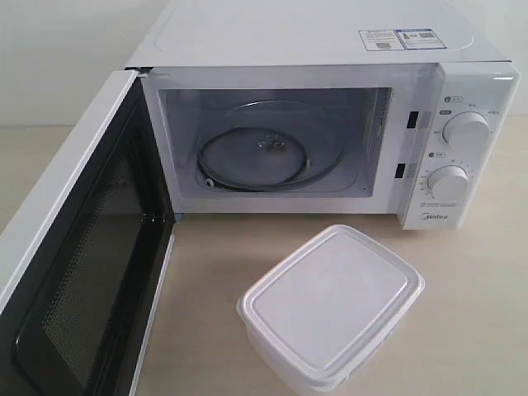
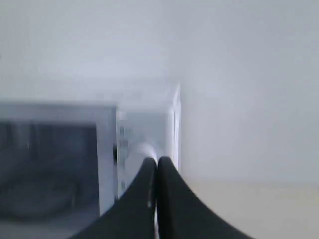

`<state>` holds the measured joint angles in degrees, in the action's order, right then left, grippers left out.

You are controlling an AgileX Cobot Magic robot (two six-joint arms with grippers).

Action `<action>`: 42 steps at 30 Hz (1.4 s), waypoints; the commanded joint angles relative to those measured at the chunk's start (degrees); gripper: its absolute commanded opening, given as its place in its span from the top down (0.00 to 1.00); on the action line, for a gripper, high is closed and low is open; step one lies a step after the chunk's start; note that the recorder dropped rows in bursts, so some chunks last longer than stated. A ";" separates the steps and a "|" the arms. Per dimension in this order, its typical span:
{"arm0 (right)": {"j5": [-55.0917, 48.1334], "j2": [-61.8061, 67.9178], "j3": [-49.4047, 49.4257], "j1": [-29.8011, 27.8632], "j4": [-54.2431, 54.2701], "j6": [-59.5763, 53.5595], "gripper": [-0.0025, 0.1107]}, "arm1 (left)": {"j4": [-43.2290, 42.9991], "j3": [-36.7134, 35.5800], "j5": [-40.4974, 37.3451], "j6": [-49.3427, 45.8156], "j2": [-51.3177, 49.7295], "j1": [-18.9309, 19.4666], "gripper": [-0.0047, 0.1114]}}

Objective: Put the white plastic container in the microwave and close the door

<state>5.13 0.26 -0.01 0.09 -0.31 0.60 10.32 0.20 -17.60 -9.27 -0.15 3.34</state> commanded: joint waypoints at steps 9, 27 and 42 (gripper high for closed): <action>64.83 -0.26 -0.80 -0.17 0.31 10.92 0.98 | 0.38 -0.20 0.00 0.30 0.15 0.09 0.93; -47.52 20.79 -46.62 -0.17 1.32 10.89 0.98 | 0.38 -0.20 0.00 0.30 0.15 0.09 0.93; -56.01 42.29 -45.11 -0.09 48.94 -33.35 0.98 | 0.38 -0.20 0.00 0.30 0.15 0.09 0.93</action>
<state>-48.49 37.88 -46.38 0.09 42.57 -26.58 10.32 0.20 -17.60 -9.27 -0.15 3.34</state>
